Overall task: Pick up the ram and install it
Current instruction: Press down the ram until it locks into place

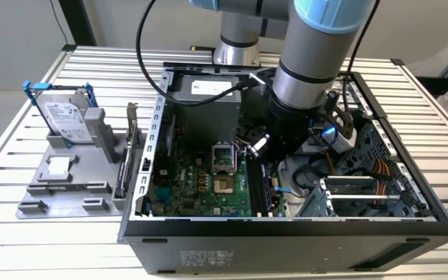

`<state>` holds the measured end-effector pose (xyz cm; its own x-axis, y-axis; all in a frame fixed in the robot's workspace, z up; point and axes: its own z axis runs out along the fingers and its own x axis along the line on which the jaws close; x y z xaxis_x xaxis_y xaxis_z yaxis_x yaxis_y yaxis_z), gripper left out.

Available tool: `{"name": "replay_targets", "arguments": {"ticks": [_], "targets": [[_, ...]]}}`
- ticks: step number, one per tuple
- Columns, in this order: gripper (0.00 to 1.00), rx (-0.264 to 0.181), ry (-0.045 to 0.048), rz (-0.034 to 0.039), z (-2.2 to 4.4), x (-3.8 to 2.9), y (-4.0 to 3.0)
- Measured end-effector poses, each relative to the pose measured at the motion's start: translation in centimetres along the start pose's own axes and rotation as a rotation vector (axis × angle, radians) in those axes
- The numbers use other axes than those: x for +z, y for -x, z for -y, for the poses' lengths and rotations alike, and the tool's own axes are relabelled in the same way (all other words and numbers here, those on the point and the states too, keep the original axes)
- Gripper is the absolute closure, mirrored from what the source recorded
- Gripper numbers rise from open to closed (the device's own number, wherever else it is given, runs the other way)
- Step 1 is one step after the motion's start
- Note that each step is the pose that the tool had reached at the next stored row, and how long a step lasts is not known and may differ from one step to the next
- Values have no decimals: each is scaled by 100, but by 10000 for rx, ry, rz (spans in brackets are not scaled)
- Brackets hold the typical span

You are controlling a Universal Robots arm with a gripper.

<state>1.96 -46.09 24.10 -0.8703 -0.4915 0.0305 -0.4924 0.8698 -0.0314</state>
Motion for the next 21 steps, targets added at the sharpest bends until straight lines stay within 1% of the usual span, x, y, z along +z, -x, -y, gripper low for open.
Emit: {"name": "replay_targets", "arguments": {"ticks": [6,9,11,15,16,21], "targets": [[100,-680,-18,22,0,0,0],[100,-1039,-9,46,0,0,0],[100,-1284,23,78,0,-1,0],[100,-1768,123,158,0,0,0],[100,-1887,141,168,0,0,0],[100,-2548,134,182,0,1,1]]}}
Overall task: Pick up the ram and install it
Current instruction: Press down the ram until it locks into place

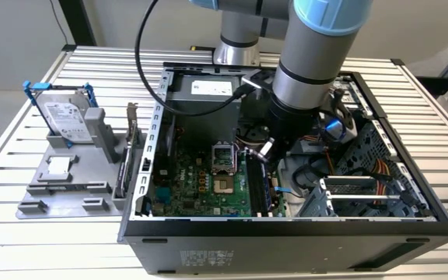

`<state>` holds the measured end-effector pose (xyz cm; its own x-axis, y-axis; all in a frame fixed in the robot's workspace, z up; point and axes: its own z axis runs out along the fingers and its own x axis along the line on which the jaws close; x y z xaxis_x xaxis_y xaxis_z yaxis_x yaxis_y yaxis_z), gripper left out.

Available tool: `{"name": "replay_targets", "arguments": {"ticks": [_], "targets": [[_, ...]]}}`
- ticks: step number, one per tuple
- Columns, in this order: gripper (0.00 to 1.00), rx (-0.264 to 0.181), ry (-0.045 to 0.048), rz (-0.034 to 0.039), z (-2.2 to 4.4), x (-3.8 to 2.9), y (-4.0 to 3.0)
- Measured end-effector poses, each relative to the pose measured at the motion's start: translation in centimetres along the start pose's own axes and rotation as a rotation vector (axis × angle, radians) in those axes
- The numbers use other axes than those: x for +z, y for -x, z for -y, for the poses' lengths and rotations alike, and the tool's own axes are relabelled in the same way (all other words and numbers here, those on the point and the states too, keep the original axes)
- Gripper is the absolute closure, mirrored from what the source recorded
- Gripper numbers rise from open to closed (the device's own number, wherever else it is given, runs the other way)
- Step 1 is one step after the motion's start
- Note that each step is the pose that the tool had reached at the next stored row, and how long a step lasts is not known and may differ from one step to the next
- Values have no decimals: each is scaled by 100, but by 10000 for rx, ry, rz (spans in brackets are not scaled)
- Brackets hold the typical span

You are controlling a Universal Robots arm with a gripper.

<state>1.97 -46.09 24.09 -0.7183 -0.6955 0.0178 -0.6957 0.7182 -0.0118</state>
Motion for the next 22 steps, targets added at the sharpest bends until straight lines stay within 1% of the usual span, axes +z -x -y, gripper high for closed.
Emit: {"name": "replay_targets", "arguments": {"ticks": [5,11,16,18,22], "targets": [[100,-652,-11,8,-1,2,0],[100,-1660,-26,21,-2,2,0],[100,-2335,-5,45,-2,2,0],[100,-2440,5,39,-2,3,0],[100,-2445,11,32,-2,2,0]]}}
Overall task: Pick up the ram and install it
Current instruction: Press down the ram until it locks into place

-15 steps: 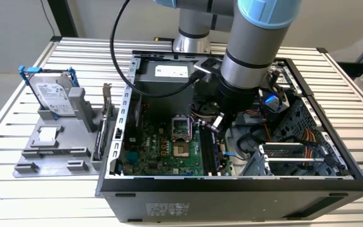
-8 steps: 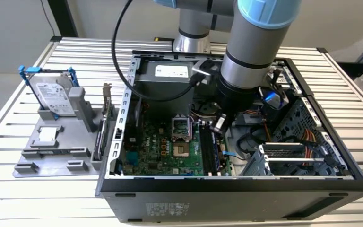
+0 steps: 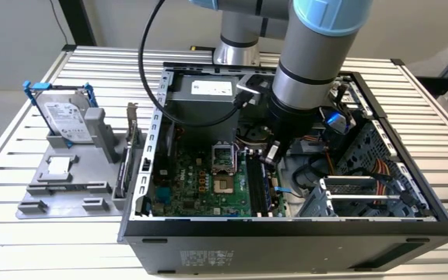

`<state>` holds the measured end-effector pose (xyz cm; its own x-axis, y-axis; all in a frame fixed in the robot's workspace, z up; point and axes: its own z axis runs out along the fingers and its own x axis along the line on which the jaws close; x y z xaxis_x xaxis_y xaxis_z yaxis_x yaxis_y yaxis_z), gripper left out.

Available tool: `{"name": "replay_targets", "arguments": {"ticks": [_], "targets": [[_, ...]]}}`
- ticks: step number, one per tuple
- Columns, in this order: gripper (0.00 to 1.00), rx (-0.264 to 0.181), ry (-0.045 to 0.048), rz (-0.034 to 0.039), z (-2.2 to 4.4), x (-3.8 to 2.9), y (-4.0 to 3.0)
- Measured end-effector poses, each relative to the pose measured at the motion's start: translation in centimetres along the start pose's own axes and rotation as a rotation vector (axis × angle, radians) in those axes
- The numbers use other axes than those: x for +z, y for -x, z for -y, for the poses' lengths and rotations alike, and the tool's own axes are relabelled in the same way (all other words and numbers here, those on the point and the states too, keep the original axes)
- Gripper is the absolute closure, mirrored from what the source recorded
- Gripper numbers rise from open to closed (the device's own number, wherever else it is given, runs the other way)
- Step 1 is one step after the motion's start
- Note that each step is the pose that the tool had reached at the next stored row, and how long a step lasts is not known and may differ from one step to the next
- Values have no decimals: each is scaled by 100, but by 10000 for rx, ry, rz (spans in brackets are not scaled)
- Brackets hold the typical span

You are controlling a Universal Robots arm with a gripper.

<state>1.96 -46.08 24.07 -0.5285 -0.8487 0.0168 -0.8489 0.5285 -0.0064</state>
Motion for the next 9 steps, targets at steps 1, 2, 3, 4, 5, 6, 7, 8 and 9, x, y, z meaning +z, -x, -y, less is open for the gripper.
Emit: {"name": "replay_targets", "arguments": {"ticks": [1,2,3,4,5,6,7,8,9], "targets": [[100,-4,14,-9,1,1,0],[100,-26,37,-21,1,3,0],[100,-87,71,-42,0,5,0],[100,-186,98,-63,0,5,0],[100,-305,119,-77,0,6,0],[100,-463,121,-79,-1,6,0],[100,-644,118,-80,0,6,0],[100,-841,114,-80,0,7,0],[100,-1021,110,-79,0,8,0]]}}
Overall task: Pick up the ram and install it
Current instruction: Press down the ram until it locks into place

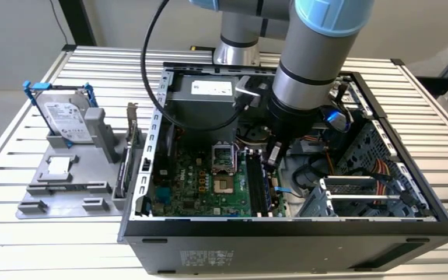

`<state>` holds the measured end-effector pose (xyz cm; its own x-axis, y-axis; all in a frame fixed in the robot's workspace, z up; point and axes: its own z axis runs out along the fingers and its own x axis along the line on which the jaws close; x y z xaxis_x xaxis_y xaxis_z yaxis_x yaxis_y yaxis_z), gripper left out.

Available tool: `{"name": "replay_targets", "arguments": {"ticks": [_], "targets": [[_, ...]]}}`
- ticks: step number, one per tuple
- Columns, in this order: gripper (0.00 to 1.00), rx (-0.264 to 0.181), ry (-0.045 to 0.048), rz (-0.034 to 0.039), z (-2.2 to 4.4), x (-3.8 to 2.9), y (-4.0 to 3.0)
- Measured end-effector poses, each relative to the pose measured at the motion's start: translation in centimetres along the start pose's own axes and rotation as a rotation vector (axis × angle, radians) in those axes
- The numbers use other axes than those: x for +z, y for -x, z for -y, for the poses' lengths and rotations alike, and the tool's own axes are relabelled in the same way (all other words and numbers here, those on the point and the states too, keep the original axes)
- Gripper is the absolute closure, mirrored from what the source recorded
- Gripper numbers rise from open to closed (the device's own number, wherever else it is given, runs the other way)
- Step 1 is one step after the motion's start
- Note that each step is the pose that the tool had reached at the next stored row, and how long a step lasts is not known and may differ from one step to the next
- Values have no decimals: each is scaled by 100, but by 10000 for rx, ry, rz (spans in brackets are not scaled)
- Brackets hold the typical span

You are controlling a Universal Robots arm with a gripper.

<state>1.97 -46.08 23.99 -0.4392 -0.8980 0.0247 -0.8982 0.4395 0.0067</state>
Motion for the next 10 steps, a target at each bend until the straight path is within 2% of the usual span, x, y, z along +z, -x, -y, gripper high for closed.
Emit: {"name": "replay_targets", "arguments": {"ticks": [10], "targets": [[100,-1796,-42,-7,0,11,0]]}}
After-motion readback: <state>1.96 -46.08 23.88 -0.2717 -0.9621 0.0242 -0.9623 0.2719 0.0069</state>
